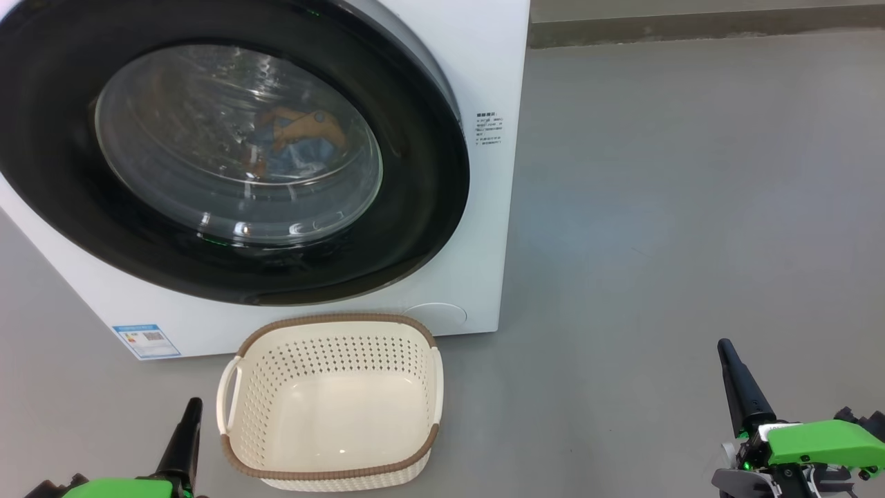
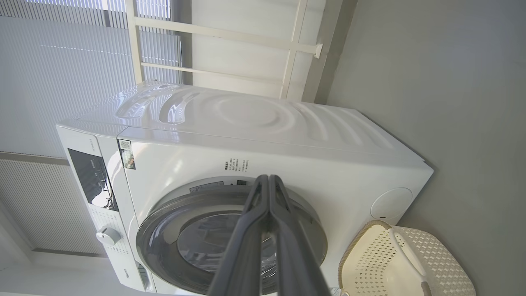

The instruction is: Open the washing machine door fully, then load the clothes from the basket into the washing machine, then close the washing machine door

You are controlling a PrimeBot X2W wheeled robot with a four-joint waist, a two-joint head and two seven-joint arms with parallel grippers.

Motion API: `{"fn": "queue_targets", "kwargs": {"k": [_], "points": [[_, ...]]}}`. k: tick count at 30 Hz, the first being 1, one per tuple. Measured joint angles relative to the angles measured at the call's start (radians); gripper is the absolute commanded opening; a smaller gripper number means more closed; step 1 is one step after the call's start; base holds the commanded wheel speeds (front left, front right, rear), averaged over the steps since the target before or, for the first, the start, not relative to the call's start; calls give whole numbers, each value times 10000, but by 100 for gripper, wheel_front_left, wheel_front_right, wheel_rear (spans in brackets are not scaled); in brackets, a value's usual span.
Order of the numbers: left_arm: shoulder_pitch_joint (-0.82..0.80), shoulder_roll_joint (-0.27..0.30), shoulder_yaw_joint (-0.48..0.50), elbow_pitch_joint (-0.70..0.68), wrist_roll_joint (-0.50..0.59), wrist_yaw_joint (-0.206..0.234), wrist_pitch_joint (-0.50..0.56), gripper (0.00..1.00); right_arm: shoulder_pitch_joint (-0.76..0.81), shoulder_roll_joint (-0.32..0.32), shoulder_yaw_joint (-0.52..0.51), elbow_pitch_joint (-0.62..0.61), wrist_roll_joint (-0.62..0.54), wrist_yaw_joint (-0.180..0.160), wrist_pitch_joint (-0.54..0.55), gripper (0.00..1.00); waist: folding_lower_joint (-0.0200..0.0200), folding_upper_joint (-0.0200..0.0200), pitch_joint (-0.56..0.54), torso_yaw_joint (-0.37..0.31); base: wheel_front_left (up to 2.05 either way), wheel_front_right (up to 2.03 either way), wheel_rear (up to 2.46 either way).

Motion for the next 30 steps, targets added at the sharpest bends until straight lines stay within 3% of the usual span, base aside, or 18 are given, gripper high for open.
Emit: {"fn": "queue_targets", "kwargs": {"k": [11,30], "points": [[-180,-63,13,10,-1129,0,268,0,3,96,-167,-111,1064,-2,320,0,0,0,-73,56,0,0,0],[-183,-67,15,10,-1129,0,268,0,5,111,-211,-113,1072,-25,320,0,0,0,-73,56,0,0,0]]}}
